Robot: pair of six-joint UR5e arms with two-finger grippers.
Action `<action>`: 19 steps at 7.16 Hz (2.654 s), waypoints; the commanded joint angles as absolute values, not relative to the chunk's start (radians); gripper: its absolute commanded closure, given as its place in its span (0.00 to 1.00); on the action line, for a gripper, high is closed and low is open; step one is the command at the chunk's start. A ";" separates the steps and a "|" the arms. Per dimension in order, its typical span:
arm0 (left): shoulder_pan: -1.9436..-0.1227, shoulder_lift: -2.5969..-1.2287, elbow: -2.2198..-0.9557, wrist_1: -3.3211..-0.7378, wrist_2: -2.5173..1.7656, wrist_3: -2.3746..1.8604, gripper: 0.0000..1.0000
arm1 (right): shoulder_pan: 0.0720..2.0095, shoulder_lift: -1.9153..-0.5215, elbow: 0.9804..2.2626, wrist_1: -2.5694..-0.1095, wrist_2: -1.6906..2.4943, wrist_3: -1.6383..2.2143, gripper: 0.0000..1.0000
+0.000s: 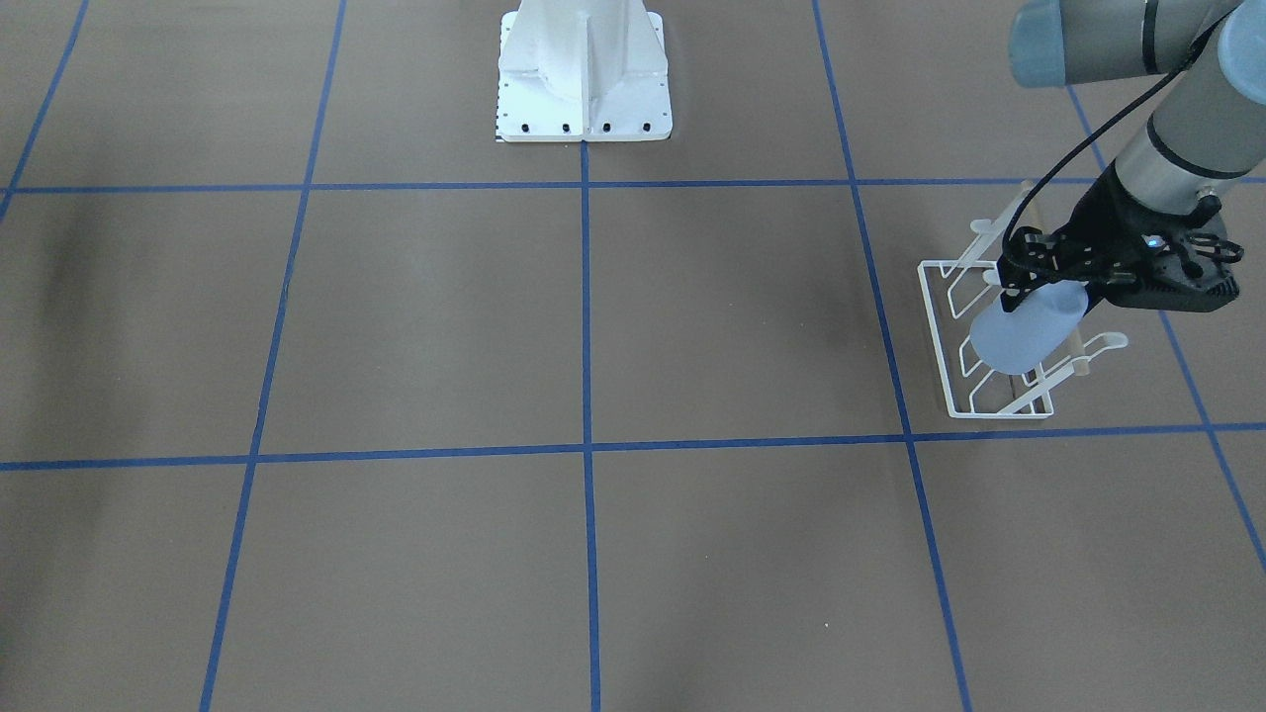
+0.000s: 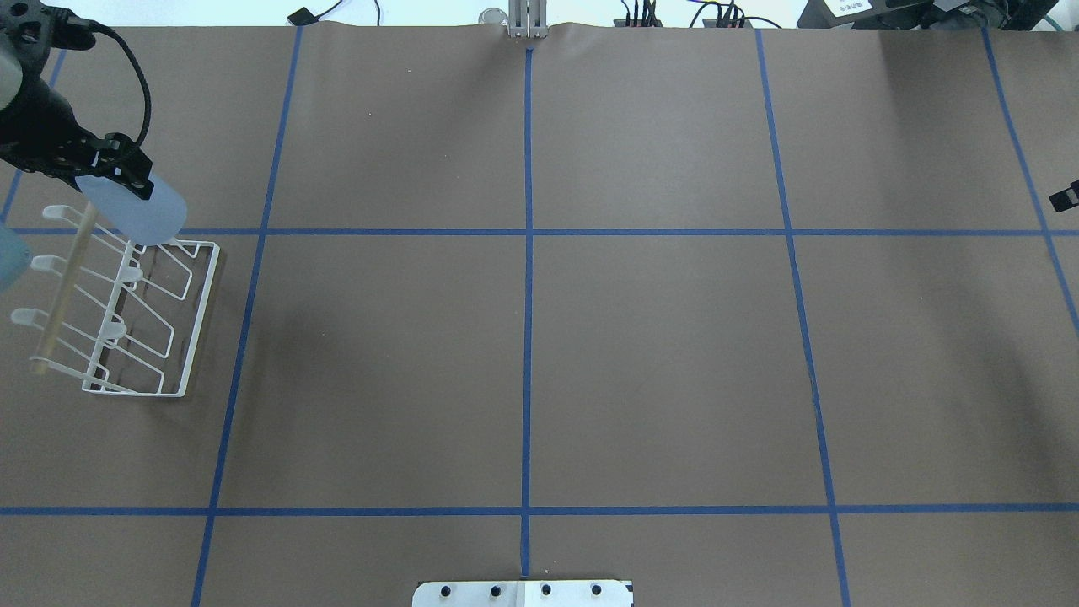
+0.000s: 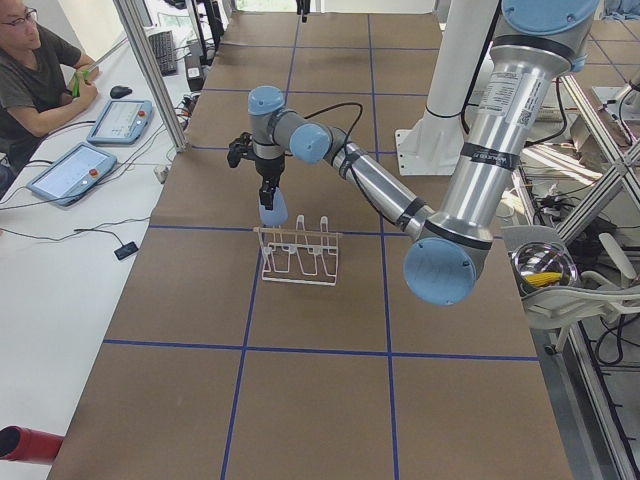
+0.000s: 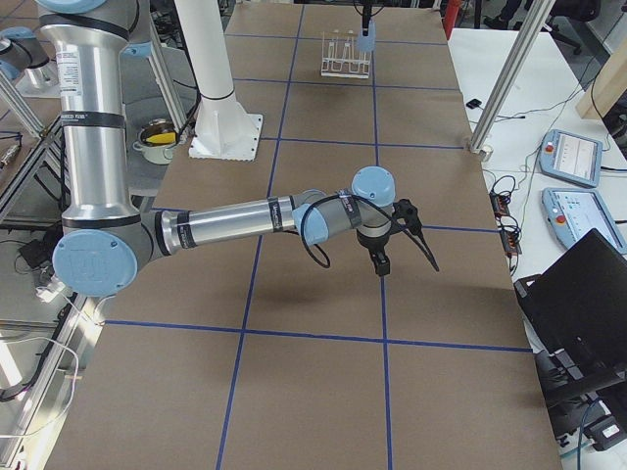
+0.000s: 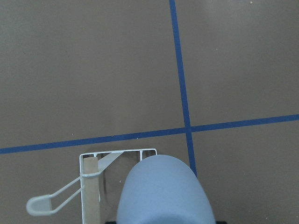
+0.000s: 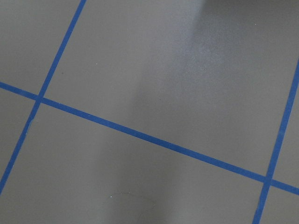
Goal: Hang cup on cup holder
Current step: 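Lower the cup with the left gripper onto the rack's farthest peg, then open the left gripper and withdraw it from the hung cup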
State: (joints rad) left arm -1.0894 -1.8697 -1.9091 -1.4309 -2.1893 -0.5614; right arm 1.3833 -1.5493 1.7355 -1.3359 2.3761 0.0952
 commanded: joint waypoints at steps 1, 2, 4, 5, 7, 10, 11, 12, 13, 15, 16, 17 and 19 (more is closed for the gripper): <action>-1.056 -1.870 -1.876 -1.436 -2.191 -0.561 1.00 | 1.381 -1.548 1.735 -1.336 2.376 0.095 0.00; -1.048 -1.876 -1.856 -1.440 -2.192 -0.563 1.00 | 1.381 -1.548 1.735 -1.336 2.375 0.095 0.00; -1.026 -1.878 -1.838 -1.443 -2.194 -0.561 1.00 | 1.378 -1.546 1.735 -1.336 2.375 0.095 0.00; -1.026 -1.878 -1.827 -1.453 -2.194 -0.561 1.00 | 1.378 -1.546 1.736 -1.336 2.375 0.095 0.00; -1.026 -1.879 -1.810 -1.473 -2.194 -0.560 0.87 | 1.378 -1.546 1.736 -1.341 2.375 0.095 0.00; -1.026 -1.878 -1.790 -1.509 -2.194 -0.560 0.03 | 1.378 -1.546 1.736 -1.342 2.373 0.097 0.00; -1.026 -1.879 -1.792 -1.512 -2.195 -0.561 0.03 | 1.378 -1.546 1.741 -1.342 2.372 0.098 0.00; -1.026 -1.882 -1.799 -1.511 -2.194 -0.563 0.03 | 1.374 -1.546 1.744 -1.345 2.370 0.098 0.00; -1.044 -1.879 -1.822 -1.509 -2.194 -0.557 0.03 | 1.368 -1.533 1.749 -1.394 2.365 0.098 0.00; -1.136 -1.867 -1.833 -1.503 -2.200 -0.420 0.03 | 1.393 -1.458 1.776 -1.547 2.365 0.094 0.00; -1.197 -1.827 -1.835 -1.505 -2.201 -0.320 0.03 | 1.419 -1.400 1.802 -1.665 2.364 0.069 0.00; -1.245 -1.772 -1.830 -1.511 -2.203 -0.207 0.03 | 1.455 -1.381 1.818 -1.772 2.356 -0.024 0.00; -1.325 -1.674 -1.816 -1.516 -2.206 -0.106 0.02 | 1.509 -1.385 1.821 -1.818 2.341 -0.121 0.00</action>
